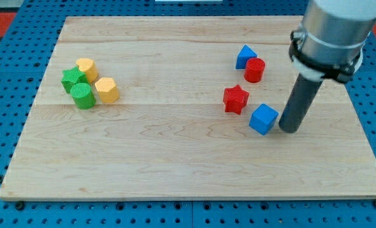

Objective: Arrange the red and blue blocks in a line

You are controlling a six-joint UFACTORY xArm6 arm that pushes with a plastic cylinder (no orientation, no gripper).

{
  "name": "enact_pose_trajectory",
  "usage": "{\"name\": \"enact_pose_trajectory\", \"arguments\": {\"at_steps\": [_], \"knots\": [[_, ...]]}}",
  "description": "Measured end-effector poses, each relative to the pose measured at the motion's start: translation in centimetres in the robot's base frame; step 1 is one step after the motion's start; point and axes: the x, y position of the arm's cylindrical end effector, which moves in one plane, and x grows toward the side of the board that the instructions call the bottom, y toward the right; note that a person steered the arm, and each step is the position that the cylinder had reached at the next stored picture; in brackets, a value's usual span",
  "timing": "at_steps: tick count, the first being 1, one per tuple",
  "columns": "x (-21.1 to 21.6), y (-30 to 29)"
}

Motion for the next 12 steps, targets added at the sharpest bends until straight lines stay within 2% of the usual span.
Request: {"name": "enact_pose_trajectory", "arguments": {"at_steps": [1,3,4,5,6,7,8,9,10,11,12], "knots": [[0.2,-1.5],[-1.6,-9.5],[-1.8,-10.5],[-4.7,-12.3],[-6.3,-6.8],[-6.3,-6.0],[-3.9,-6.1],[-1.7,-2.8],[1.2,-7.3],[7.8,-3.8],[5.2,3.9]]}}
